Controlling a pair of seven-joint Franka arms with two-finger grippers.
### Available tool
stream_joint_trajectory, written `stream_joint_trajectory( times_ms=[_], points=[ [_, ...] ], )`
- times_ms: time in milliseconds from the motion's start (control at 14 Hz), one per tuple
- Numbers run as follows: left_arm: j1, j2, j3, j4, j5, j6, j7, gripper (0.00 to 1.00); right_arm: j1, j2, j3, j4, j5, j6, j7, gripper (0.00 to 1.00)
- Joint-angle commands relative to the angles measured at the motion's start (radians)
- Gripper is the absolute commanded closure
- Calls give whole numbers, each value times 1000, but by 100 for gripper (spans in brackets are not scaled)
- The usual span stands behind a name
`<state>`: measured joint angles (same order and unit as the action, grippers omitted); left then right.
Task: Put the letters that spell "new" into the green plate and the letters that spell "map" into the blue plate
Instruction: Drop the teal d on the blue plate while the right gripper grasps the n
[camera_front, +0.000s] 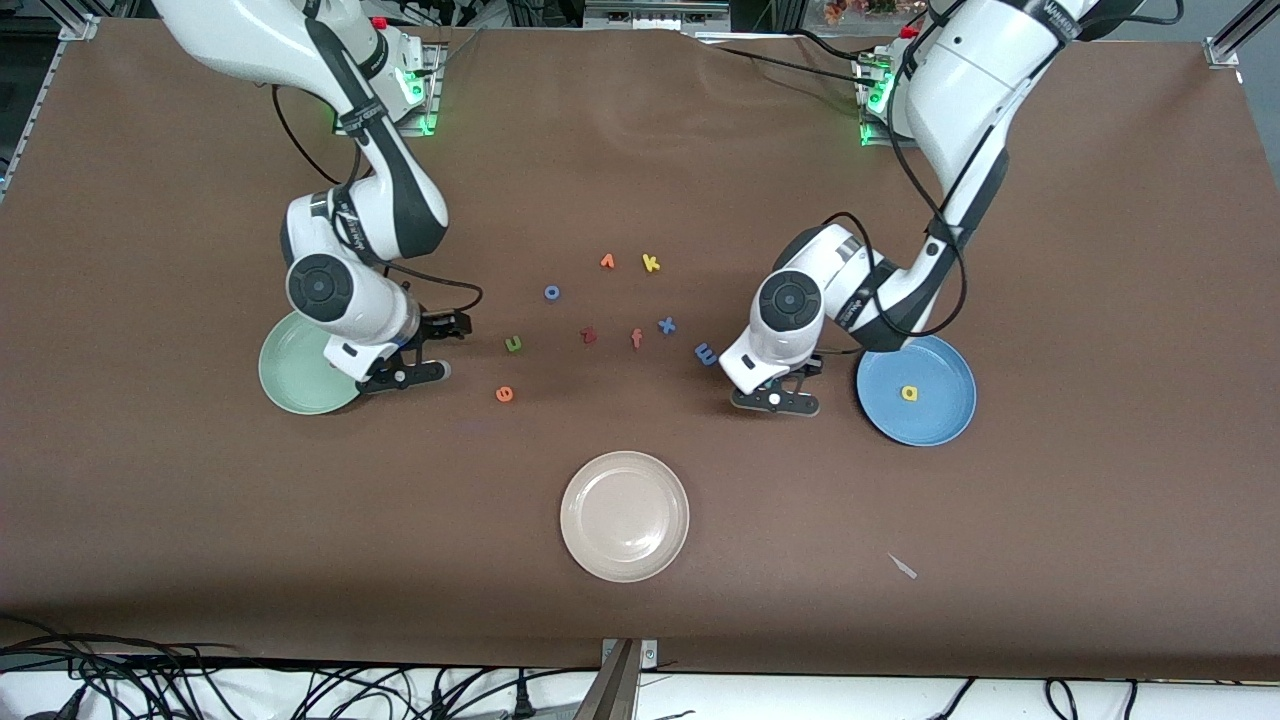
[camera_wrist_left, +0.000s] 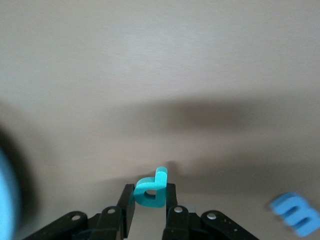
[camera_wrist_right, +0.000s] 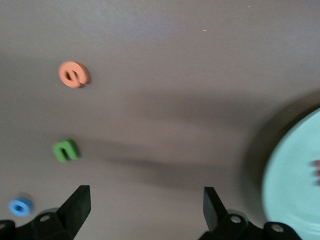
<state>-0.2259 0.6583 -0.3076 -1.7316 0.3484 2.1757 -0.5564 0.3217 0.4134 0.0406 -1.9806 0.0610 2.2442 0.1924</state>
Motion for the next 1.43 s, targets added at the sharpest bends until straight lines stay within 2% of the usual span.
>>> stream_joint_trajectory(
  times_ms=[0, 286, 500, 571, 643, 714, 1000, 1214, 1357],
  points=[
    [39, -63, 1, -12, 24, -111, 133, 99, -6, 4, 54, -12, 10, 69, 168, 0],
    [135, -86, -1, -34, 24, -152, 288, 94, -6, 15, 100, -89, 10, 246, 288, 0],
    [230, -86, -10, -34, 21, -151, 459, 86, 23, 50, 119, -83, 3, 267, 289, 0],
    [240, -85, -11, -39, 21, -149, 473, 68, 36, 67, 117, -78, -6, 267, 288, 0],
    [241, -83, -11, -40, 11, -148, 474, 9, 36, 70, 117, -77, -10, 267, 288, 0],
    [241, -81, -11, -39, 7, -146, 471, 0, 36, 70, 117, -76, -10, 267, 285, 0],
    [234, -81, -18, -28, 0, -148, 455, 0, 36, 97, 117, -50, -24, 267, 275, 5],
    [211, -80, -41, -17, -144, -145, 348, 0, 36, 117, 117, -40, -58, 270, 279, 10],
    [156, -68, -48, 16, -176, -131, 258, 0, 36, 120, 117, -40, -61, 270, 279, 14]
  ],
)
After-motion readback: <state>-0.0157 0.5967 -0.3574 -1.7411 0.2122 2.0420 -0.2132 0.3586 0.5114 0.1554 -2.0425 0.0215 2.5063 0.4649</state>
